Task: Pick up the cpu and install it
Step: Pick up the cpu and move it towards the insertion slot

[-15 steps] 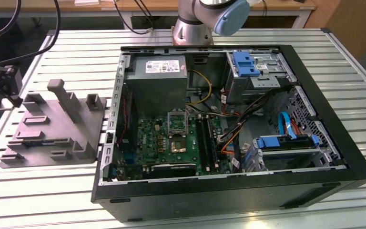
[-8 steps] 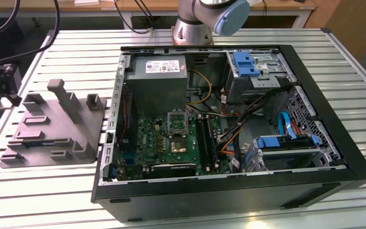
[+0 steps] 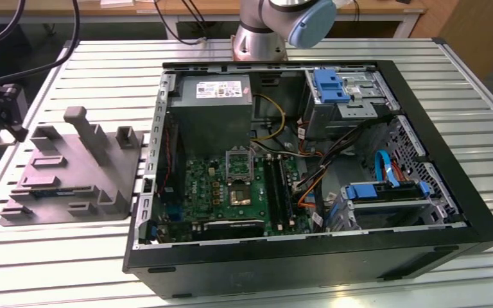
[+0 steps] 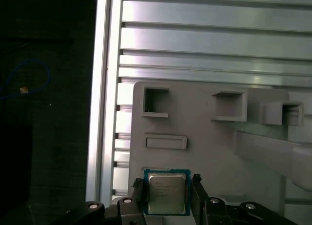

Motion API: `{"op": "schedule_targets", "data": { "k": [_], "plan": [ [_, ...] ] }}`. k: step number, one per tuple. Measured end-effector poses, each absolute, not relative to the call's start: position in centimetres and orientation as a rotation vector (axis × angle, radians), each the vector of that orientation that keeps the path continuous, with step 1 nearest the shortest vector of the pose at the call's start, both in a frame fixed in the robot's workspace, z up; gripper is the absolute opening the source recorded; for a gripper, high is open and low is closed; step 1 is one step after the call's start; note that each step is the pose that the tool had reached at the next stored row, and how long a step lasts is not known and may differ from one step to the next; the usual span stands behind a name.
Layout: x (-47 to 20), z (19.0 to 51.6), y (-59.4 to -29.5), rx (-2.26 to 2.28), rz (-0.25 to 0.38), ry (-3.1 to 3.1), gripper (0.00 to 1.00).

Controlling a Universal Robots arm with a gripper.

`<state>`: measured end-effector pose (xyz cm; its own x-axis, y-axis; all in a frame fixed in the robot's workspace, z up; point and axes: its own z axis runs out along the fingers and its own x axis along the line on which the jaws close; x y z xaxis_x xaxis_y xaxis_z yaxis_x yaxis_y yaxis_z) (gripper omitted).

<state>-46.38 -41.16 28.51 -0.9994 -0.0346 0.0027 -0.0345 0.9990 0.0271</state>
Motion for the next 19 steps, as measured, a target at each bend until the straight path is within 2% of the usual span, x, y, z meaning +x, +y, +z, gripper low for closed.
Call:
{"op": "schedule_targets", "data": {
  "k": [19],
  "plan": [
    [-46.38,29.04,-41.16,0.054,-0.042,-3.138,0.47]
  ]
}}
